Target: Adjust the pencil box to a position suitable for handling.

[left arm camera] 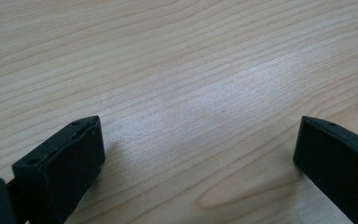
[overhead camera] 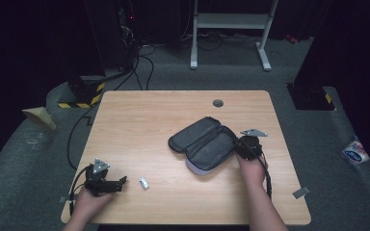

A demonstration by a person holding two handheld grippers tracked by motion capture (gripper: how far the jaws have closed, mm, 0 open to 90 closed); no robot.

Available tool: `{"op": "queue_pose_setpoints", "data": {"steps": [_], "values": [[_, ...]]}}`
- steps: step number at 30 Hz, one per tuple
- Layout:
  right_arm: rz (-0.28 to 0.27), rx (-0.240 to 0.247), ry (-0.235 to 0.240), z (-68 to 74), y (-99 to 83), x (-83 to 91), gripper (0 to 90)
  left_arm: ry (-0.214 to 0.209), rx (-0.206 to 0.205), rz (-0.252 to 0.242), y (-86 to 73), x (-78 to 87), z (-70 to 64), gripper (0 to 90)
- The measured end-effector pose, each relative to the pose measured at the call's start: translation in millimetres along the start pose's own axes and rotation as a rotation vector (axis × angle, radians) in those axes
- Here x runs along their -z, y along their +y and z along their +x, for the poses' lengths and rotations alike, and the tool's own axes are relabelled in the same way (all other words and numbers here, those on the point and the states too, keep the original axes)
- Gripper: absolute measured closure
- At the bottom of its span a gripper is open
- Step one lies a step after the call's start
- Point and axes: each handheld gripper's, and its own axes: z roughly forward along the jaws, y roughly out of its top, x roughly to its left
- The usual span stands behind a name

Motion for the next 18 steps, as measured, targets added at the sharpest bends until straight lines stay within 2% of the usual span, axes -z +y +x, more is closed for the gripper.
{"op": "queue_pose_setpoints", "data": {"steps": [5,6,10,12,15,18], "values": [[-0.019,0.022,0.026,11.8,-15.5,13.6,71.2,-0.007,0.002,-0.001,0.3,2.2,-2.6,6.7],[-0.022,0.023,0.038,15.1,-19.9,16.4,69.9,-0.009,-0.009,0.0,0.6,2.6,-2.8,8.0],[-0.039,0.031,0.057,26.2,-31.7,24.6,66.8,-0.022,0.003,-0.016,0.9,3.7,-6.7,15.4],[-0.047,0.042,0.068,32.4,-36.9,28.9,65.7,-0.033,0.007,-0.019,1.6,4.0,-7.4,16.2],[-0.061,0.053,0.082,40.4,-44.4,35.3,63.5,-0.047,0.03,-0.039,2.9,5.8,-10.5,20.4],[-0.073,0.035,0.102,47.3,-49.8,40.9,62.1,-0.061,0.037,-0.083,6.1,11.6,-15.3,22.2]]}}
